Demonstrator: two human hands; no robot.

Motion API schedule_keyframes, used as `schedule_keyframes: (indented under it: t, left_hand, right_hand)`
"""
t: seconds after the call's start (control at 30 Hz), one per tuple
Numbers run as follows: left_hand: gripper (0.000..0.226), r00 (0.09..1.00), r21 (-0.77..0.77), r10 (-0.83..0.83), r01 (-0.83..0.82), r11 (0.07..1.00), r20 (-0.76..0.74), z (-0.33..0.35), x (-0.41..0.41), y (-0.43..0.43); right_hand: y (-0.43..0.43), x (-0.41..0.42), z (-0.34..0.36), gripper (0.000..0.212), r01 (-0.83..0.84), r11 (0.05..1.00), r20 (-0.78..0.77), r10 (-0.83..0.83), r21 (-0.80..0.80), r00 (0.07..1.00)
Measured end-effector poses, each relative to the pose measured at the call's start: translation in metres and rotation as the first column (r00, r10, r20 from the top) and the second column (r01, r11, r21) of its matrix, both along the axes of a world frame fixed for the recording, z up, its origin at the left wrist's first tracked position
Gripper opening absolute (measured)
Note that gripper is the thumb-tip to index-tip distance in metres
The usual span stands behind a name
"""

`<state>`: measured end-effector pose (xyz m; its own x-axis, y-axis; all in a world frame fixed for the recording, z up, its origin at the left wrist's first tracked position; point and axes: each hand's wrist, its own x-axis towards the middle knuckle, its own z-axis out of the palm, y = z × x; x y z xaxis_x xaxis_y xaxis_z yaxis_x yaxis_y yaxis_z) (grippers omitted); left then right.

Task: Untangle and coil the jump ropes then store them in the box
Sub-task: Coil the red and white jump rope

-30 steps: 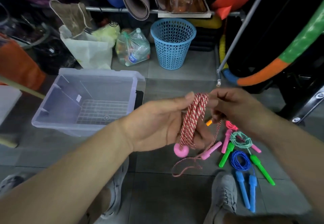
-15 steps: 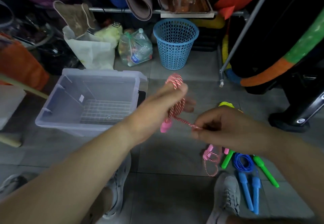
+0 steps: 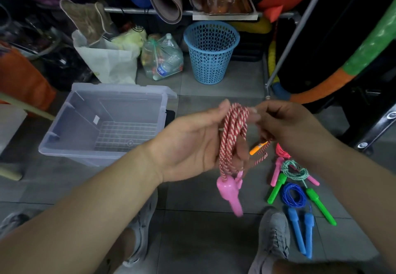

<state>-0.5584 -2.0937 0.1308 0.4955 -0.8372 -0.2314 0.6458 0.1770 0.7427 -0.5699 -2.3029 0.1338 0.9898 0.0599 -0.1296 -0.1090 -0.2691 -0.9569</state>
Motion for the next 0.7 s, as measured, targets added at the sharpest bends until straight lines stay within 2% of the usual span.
schedule_keyframes:
  t: [0.1,0.23,0.33,0.4,0.47,0.57,0.7]
  left_hand:
    - [0.07,0.992,-0.016,0.121,-0.121,0.993,-0.023,0.0,0.004,0.001]
    - [0.074,0.977,-0.066,0.208,-0.211,0.975,-0.042,0.003,0.009,0.007]
    - [0.064,0.947,-0.094,0.313,-0.318,0.943,-0.071,0.006,0.012,0.009]
    - [0.056,0.914,-0.056,0.403,-0.405,0.913,-0.041,0.008,0.014,0.01]
    - [0.053,0.881,0.023,0.471,-0.472,0.881,0.047,0.007,0.015,0.009]
    - [0.045,0.873,0.119,0.45,-0.475,0.872,0.19,0.006,0.011,0.005]
    - [0.047,0.885,0.267,0.336,-0.425,0.865,0.321,-0.007,0.013,-0.003]
  right_hand:
    - [0.0,0.0,-0.005,0.023,-0.038,0.994,-0.037,0.035,-0.101,0.999]
    - [0.006,-0.002,-0.01,0.042,-0.132,0.942,-0.107,0.104,-0.31,0.989]
    - [0.016,-0.012,-0.007,0.03,-0.284,0.83,-0.119,0.26,-0.48,0.958]
    - [0.022,-0.02,-0.005,0.028,-0.384,0.743,-0.113,0.389,-0.548,0.914]
    - [0.025,-0.024,-0.002,0.024,-0.433,0.697,-0.113,0.456,-0.572,0.883]
    - [0.021,-0.022,0.001,0.022,-0.444,0.683,-0.107,0.477,-0.58,0.873]
    - [0.012,-0.018,0.003,0.022,-0.451,0.789,-0.183,0.413,-0.418,0.892]
